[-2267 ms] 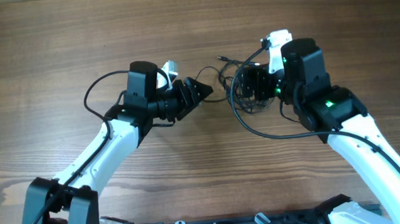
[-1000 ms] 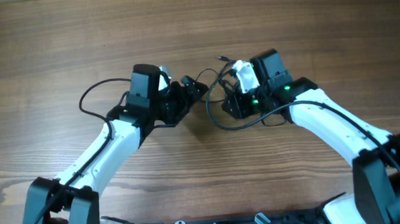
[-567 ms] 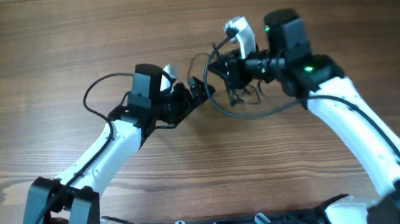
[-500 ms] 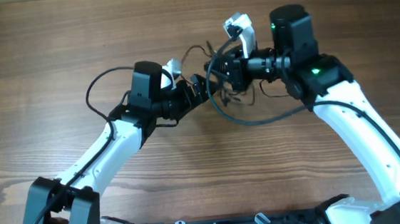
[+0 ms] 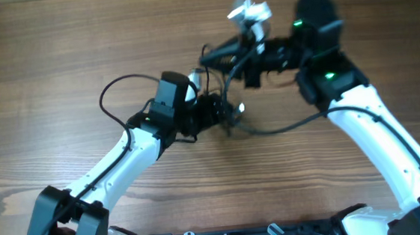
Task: Untangle cables
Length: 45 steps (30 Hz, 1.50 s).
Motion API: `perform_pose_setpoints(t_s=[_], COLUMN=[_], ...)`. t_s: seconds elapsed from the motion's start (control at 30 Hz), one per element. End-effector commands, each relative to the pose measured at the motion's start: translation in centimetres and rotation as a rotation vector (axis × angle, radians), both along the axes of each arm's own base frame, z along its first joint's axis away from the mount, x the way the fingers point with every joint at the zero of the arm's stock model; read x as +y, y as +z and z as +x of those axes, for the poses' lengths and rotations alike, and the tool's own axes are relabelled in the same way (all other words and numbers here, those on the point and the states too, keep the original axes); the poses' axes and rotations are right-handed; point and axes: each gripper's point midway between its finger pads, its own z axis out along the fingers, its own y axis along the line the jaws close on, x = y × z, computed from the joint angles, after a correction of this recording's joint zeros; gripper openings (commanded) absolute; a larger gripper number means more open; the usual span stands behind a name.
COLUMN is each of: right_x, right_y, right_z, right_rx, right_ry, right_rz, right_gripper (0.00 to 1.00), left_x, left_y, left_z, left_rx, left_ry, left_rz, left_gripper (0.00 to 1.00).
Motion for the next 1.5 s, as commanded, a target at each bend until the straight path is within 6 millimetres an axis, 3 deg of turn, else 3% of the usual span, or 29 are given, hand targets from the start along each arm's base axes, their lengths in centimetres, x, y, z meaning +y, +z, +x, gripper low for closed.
perform_pose_setpoints(t_s=[0.0, 0.13, 0.3, 0.43, 0.53, 0.63, 0.73, 0.77, 0.83, 0.9, 0.93, 1.07, 1.2, 1.27, 1.3, 1.33, 1.4, 1.47], right_x=[-4.5, -8.1, -13.1, -18.7, -22.2, -23.2, -24.1, -24.8, -25.6, -24.9, -24.4, -21.5, -18.8, -17.5, -16.9, -16.2, -15.2, -14.4], right_y=[6.3, 7.5, 6.8, 4.5, 2.3, -0.2, -4.6, -6.5, -9.6, -11.1, -11.4, -12.3, -13.9, -15.1, -15.8, -16.6, -17.9, -19.0], right_z=[-0.6, 1.1, 4.9, 9.2, 11.2, 11.9, 12.4, 12.5, 11.9, 11.2, 10.9, 9.7, 8.3, 7.5, 7.1, 6.6, 5.7, 5.0], right_rx=[-0.013, -0.043, -0.048, 0.049, 0.131, 0.201, 0.351, 0.425, 0.527, 0.576, 0.586, 0.569, 0.593, 0.574, 0.563, 0.567, 0.589, 0.596], right_ry=[0.004, -0.089, -0.298, -0.583, -0.759, -0.838, -0.980, -1.058, -1.171, -1.180, -1.167, -1.065, -0.986, -0.936, -0.908, -0.885, -0.851, -0.824], right_rz=[0.103, 0.123, 0.119, 0.104, 0.073, 0.012, -0.094, -0.144, -0.248, -0.309, -0.320, -0.397, -0.458, -0.504, -0.530, -0.549, -0.575, -0.593], right_gripper=[0.04, 0.05, 0.05, 0.05, 0.05, 0.05, 0.07, 0.11, 0.43, 0.87, 0.99, 1.00, 1.00, 1.00, 1.00, 1.00, 1.00, 1.00], left_x=[8.3, 13.9, 19.8, 23.3, 24.5, 24.4, 20.8, 18.5, 15.5, 14.0, 13.6, 12.8, 13.5, 14.2, 14.8, 15.5, 17.1, 18.8], left_y=[-5.0, -6.2, -6.5, -6.6, -6.6, -6.5, -5.1, -3.9, -2.2, -1.5, -1.5, -0.5, 2.6, 4.1, 5.0, 5.3, 5.1, 3.2], left_z=[-1.0, -2.8, -3.0, -3.1, -3.3, -2.6, 0.4, 1.7, 2.5, 2.5, 2.6, 3.8, 6.1, 6.9, 7.4, 7.5, 7.4, 6.4], left_rx=[0.072, 0.186, 0.327, 0.401, 0.442, 0.447, 0.290, 0.180, 0.033, -0.020, -0.028, -0.106, -0.224, -0.269, -0.289, -0.277, -0.206, -0.067], left_ry=[0.190, 0.294, 0.542, 0.682, 0.737, 0.742, 0.510, 0.357, 0.150, 0.069, 0.057, 0.041, 0.100, 0.144, 0.182, 0.233, 0.360, 0.514], left_rz=[0.436, 0.612, 0.612, 0.566, 0.515, 0.421, 0.247, 0.159, 0.065, 0.034, 0.035, 0.025, -0.009, -0.024, -0.035, -0.037, -0.024, 0.020], left_gripper=[0.75, 0.75, 0.83, 0.86, 0.88, 0.87, 0.85, 0.85, 0.87, 0.91, 0.93, 0.91, 0.87, 0.92, 1.00, 1.00, 1.00, 1.00])
